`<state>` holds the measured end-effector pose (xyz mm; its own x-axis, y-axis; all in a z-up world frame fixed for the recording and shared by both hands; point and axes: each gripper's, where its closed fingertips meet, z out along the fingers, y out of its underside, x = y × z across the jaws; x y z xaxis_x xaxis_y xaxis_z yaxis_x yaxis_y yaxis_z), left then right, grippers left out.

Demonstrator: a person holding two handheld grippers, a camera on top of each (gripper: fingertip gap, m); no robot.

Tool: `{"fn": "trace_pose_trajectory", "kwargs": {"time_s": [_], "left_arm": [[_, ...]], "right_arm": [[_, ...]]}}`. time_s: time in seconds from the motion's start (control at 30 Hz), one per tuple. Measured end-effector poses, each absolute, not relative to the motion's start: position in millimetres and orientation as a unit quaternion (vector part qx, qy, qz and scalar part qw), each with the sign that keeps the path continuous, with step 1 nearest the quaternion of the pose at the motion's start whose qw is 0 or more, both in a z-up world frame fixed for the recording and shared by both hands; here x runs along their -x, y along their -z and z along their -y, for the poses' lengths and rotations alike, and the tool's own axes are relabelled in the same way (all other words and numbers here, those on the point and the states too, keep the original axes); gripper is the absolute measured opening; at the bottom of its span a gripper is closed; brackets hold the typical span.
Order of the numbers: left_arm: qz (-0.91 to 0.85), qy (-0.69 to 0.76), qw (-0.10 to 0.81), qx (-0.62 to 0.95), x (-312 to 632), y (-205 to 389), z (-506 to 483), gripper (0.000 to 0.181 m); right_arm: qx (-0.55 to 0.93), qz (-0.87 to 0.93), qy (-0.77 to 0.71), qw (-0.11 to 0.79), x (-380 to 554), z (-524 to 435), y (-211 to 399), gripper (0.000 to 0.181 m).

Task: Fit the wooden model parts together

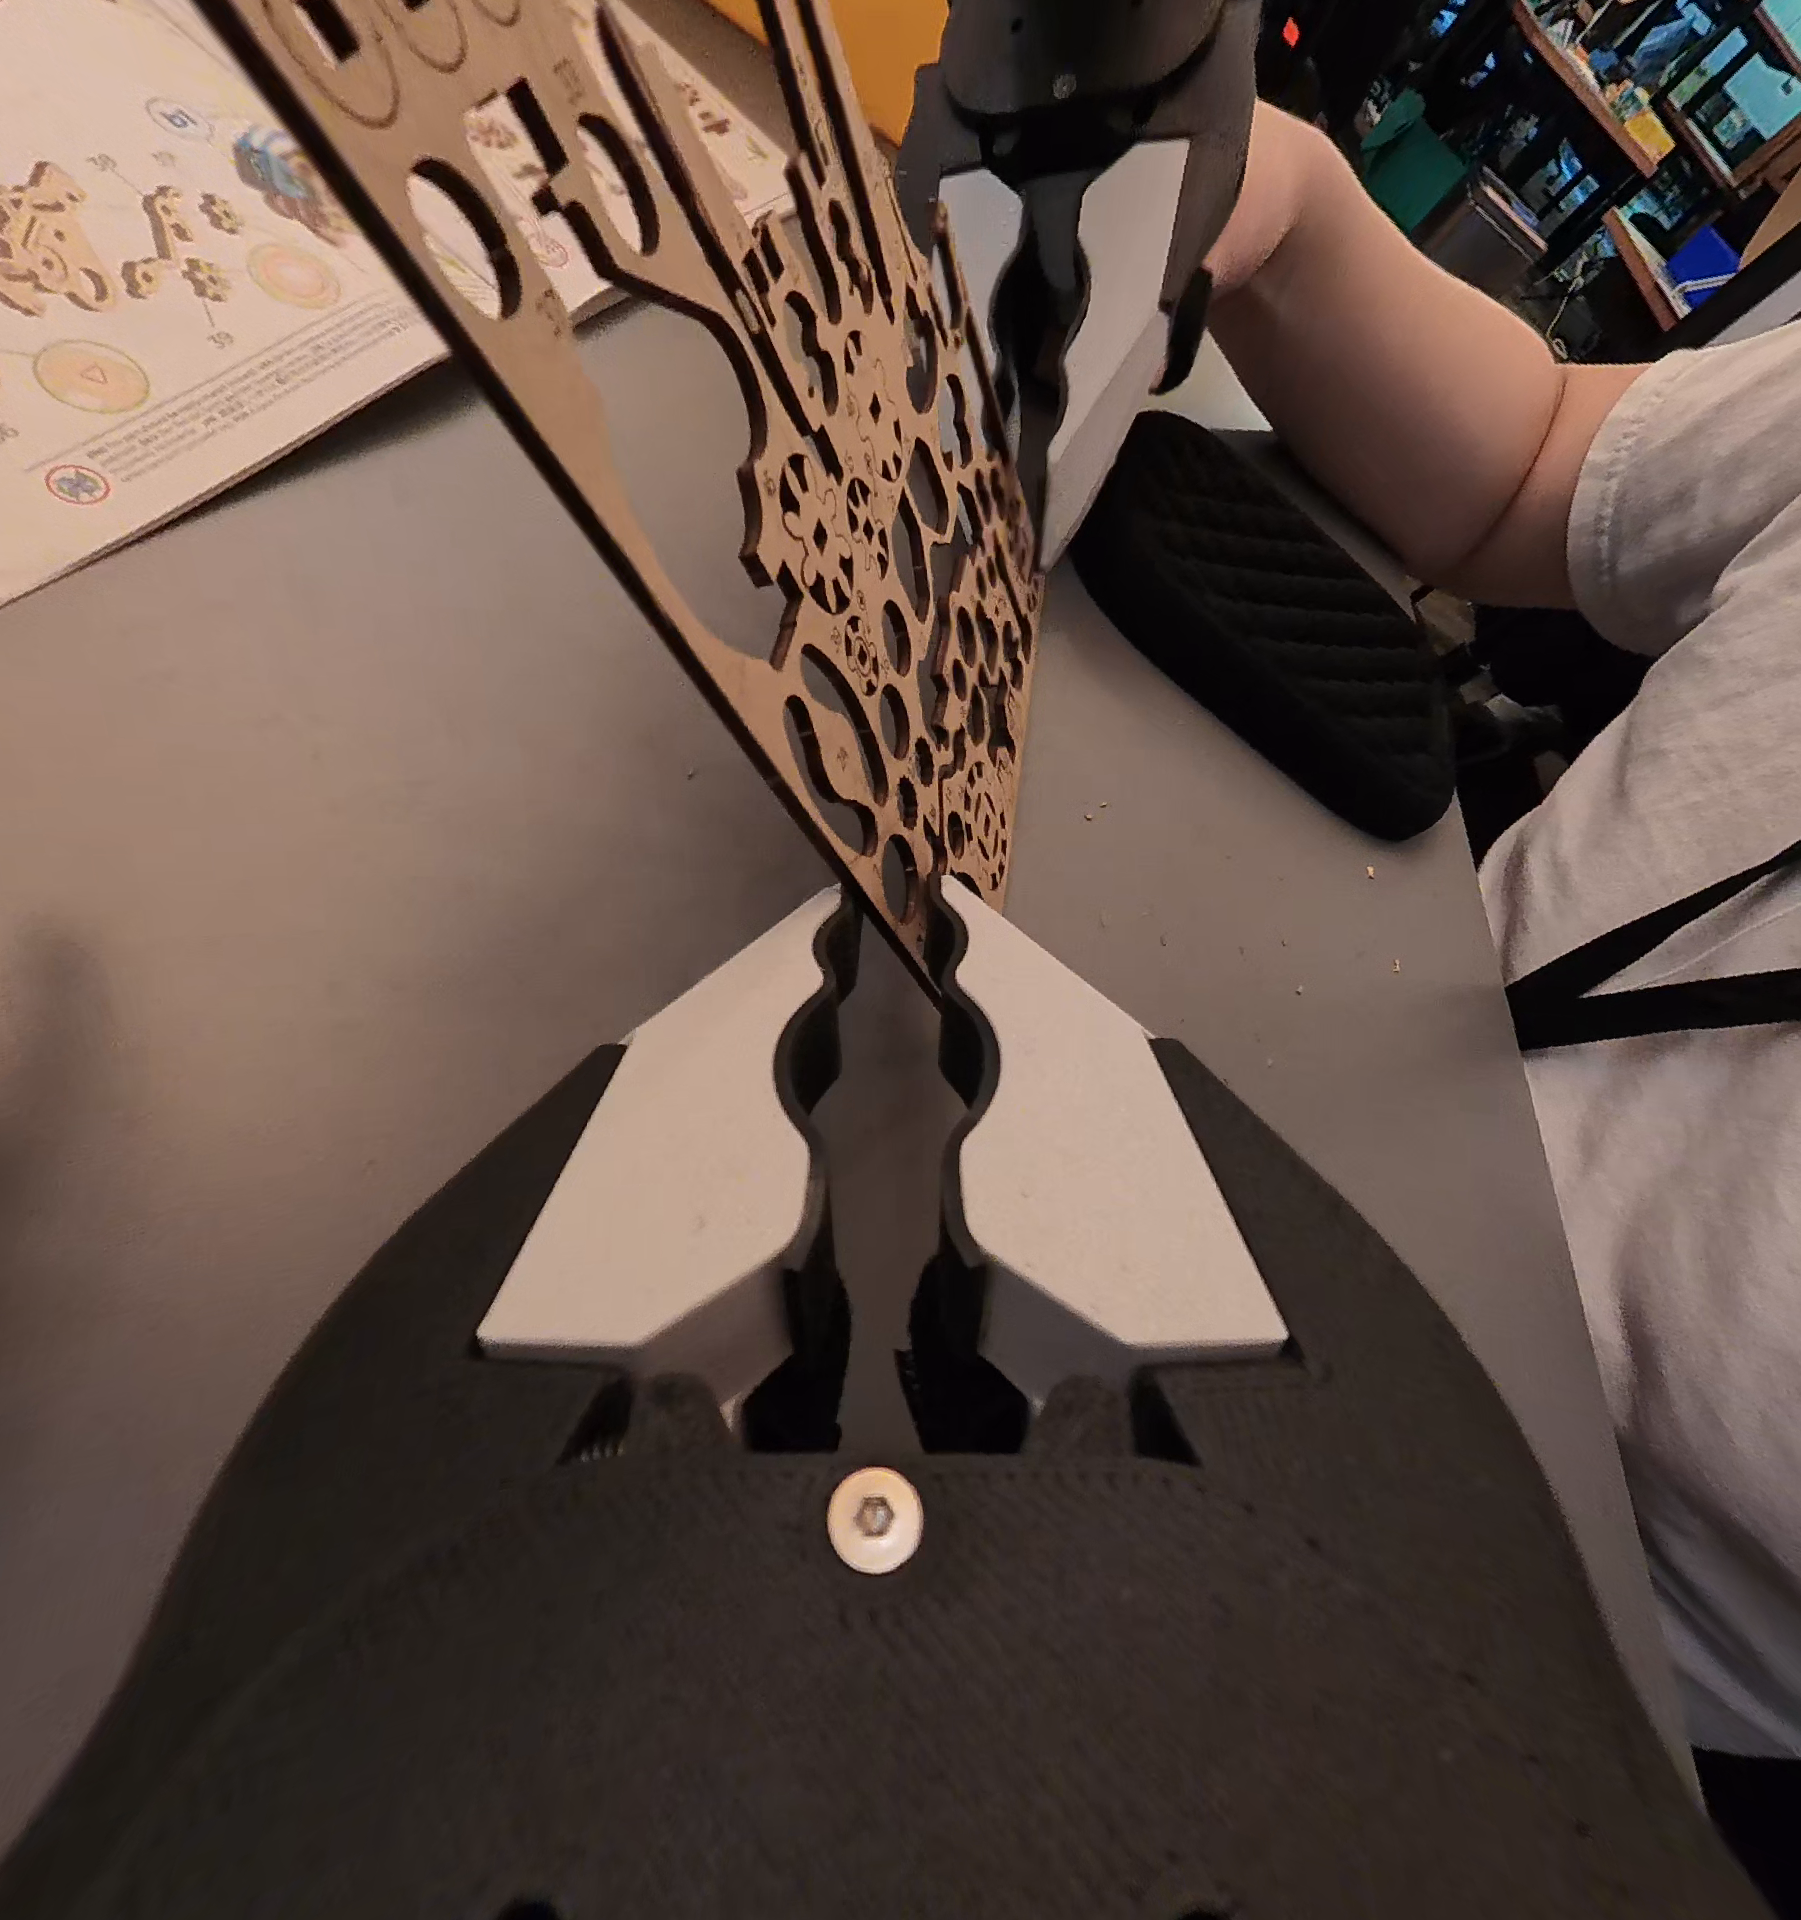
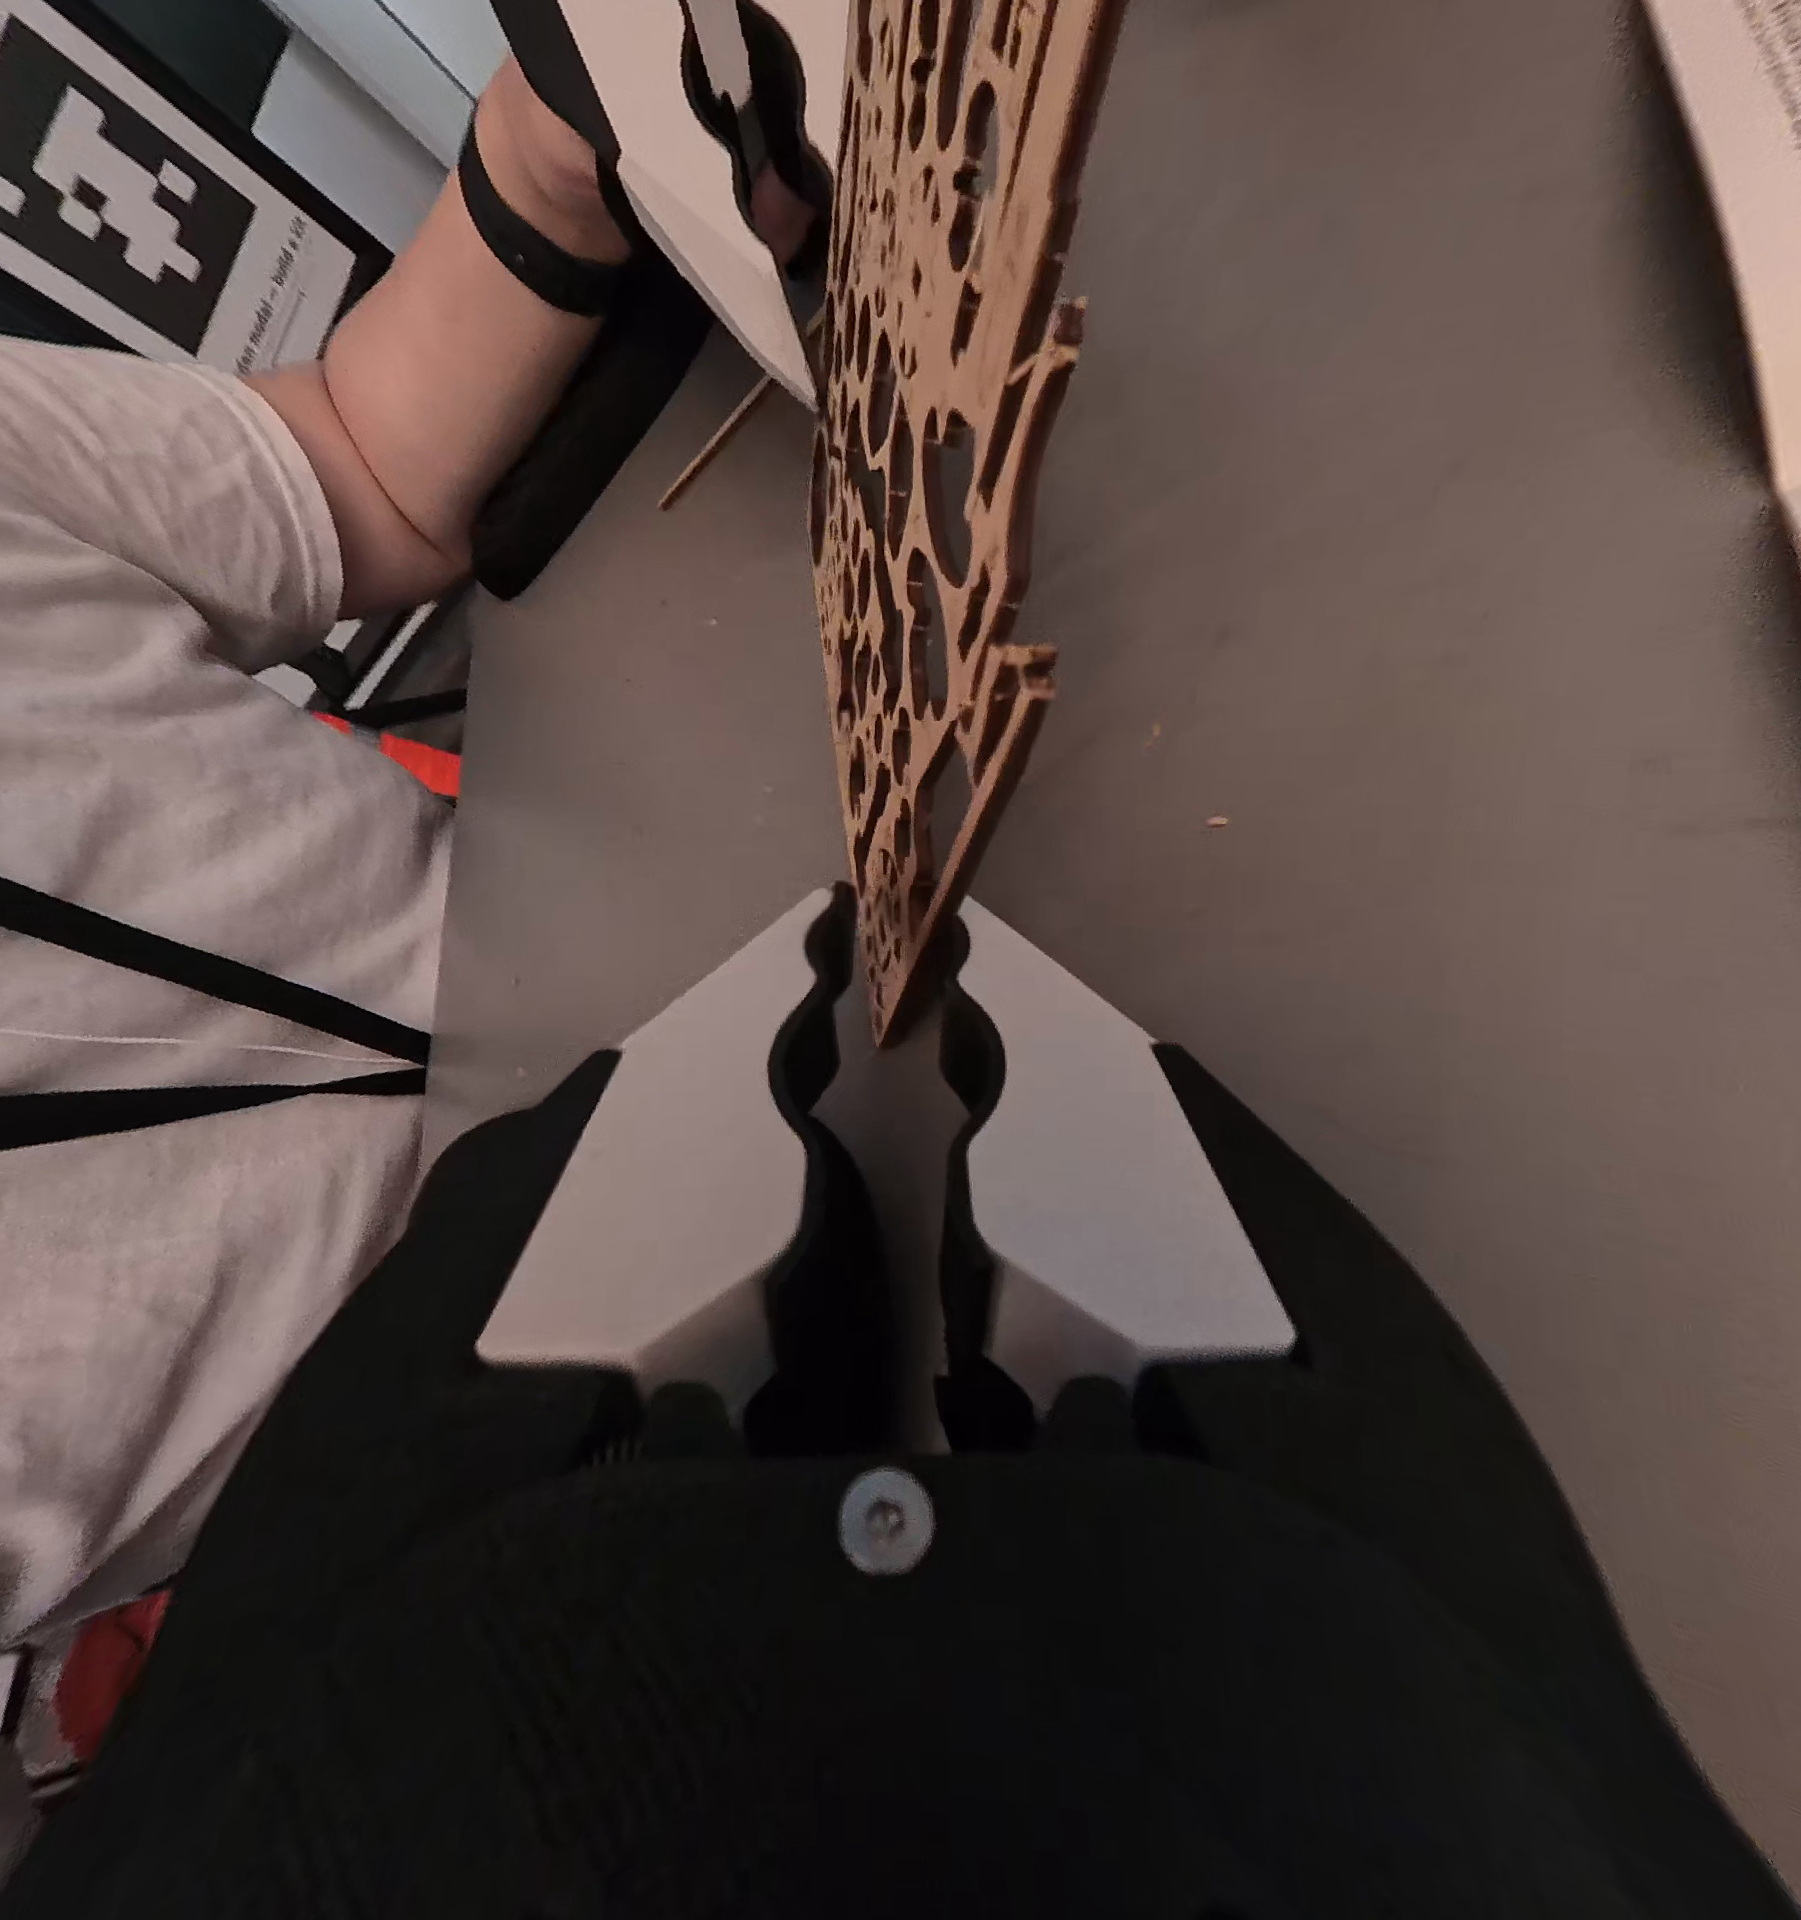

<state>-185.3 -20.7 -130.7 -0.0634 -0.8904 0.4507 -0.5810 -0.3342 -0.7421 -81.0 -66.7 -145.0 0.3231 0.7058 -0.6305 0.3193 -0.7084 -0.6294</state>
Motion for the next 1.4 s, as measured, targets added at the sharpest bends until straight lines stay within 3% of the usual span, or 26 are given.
{"fn": "trace_pose_trajectory", "kwargs": {"time_s": [0.27,0.37,0.43,0.53,1.13,1.4], "left_arm": [[-0.543,0.483,0.150,0.670,185.7,130.1,22.9,0.010],[-0.547,0.488,0.137,0.666,183.6,132.1,30.3,0.025],[-0.557,0.486,0.110,0.665,181.7,138.3,40.2,0.006],[-0.553,0.492,0.090,0.666,180.2,139.9,45.7,0.003],[-0.583,0.479,0.098,0.649,182.7,138.3,53.8,0.002],[-0.599,0.459,0.114,0.647,182.1,136.2,54.6,0.000]], "right_arm": [[0.792,0.342,-0.462,0.206,81.9,67.5,147.7,0.008],[0.791,0.348,-0.457,0.210,82.1,67.2,147.9,0.008],[0.786,0.356,-0.458,0.216,83.4,67.7,146.7,0.008],[0.786,0.359,-0.456,0.214,82.7,68.3,147.3,0.009],[0.807,0.366,-0.399,0.237,80.8,62.2,147.8,0.012],[0.778,0.360,-0.464,0.223,76.2,67.3,142.9,0.005]]}}
